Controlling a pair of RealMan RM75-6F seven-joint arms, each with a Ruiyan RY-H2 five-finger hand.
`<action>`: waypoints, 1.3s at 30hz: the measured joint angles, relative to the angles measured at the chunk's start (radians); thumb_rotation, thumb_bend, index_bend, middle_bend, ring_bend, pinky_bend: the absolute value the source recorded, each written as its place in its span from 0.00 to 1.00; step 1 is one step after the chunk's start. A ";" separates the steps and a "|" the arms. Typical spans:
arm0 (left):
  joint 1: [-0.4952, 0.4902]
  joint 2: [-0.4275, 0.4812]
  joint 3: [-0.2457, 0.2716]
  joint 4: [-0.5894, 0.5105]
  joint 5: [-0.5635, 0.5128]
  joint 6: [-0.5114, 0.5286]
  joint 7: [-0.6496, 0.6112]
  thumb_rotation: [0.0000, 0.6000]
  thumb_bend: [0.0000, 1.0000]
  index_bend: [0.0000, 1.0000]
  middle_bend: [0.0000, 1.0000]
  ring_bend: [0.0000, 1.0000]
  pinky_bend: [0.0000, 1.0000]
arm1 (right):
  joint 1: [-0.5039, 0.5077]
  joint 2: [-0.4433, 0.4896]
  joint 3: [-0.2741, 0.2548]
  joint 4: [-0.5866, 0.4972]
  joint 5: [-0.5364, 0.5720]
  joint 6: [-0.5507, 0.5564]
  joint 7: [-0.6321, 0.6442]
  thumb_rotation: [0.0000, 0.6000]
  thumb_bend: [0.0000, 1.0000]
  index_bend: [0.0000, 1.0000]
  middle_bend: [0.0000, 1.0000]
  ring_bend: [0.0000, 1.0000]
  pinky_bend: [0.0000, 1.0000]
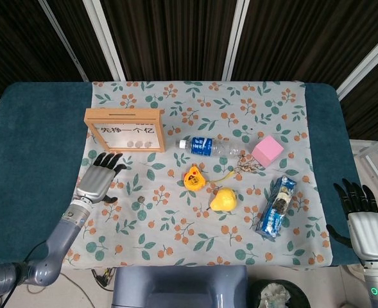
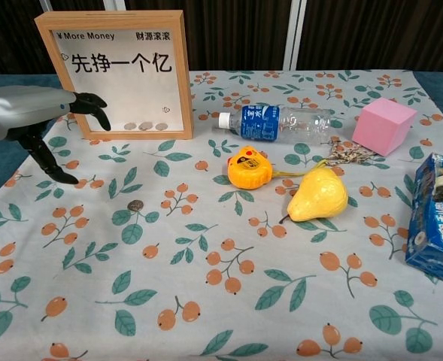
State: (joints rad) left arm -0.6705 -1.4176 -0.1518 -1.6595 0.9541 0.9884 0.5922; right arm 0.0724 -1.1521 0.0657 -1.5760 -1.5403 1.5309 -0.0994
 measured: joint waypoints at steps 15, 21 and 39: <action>-0.041 -0.133 0.017 0.110 0.028 0.021 0.010 1.00 0.10 0.38 0.00 0.00 0.00 | -0.001 0.001 0.005 0.000 0.009 0.000 0.001 1.00 0.30 0.08 0.00 0.00 0.00; -0.056 -0.191 0.015 0.150 0.038 0.048 0.039 1.00 0.10 0.38 0.00 0.00 0.00 | -0.002 0.000 0.008 0.000 0.013 0.001 0.001 1.00 0.30 0.08 0.00 0.00 0.00; -0.098 -0.279 -0.009 0.165 -0.105 0.098 0.199 1.00 0.05 0.39 0.00 0.00 0.00 | -0.002 0.000 0.010 0.000 0.014 0.000 0.005 1.00 0.30 0.08 0.00 0.00 0.00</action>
State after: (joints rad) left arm -0.7681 -1.6965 -0.1611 -1.4945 0.8488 1.0867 0.7916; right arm 0.0707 -1.1519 0.0755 -1.5761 -1.5263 1.5312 -0.0943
